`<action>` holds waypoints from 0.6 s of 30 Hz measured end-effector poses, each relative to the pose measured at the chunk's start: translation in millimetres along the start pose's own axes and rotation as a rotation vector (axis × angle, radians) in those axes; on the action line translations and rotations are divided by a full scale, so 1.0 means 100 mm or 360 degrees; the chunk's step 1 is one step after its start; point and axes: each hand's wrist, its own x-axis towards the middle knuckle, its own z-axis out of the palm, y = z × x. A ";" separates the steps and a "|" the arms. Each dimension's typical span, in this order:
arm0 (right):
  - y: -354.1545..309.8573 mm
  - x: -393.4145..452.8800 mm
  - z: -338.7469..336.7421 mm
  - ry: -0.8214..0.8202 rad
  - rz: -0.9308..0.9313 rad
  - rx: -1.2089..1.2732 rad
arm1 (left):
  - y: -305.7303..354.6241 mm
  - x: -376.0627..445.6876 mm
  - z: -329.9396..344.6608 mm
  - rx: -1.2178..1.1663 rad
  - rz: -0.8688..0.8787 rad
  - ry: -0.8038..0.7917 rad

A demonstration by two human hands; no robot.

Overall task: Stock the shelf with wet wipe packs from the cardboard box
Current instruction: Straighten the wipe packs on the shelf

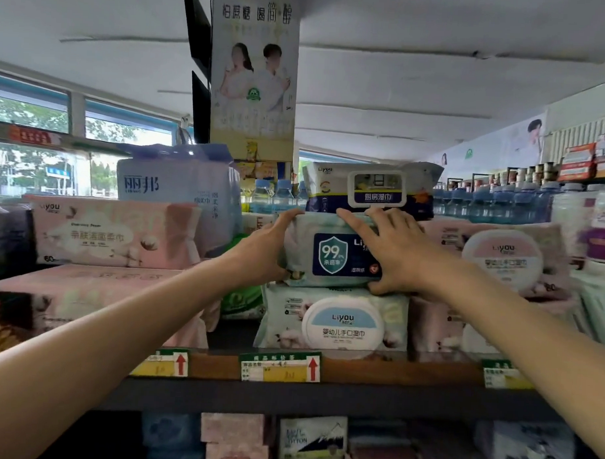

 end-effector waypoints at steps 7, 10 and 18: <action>0.03 -0.09 0.04 0.0194 -0.0111 0.0032 | 0.11 -0.14 0.07 -0.0288 -0.0686 -0.0170; 0.03 -0.05 0.00 0.0187 -0.0170 0.0115 | 0.23 -0.24 0.18 -0.0308 -0.0772 -0.0226; 0.06 -0.10 -0.02 0.0212 -0.0231 0.0187 | 0.37 -0.32 0.35 -0.0517 -0.0902 0.0162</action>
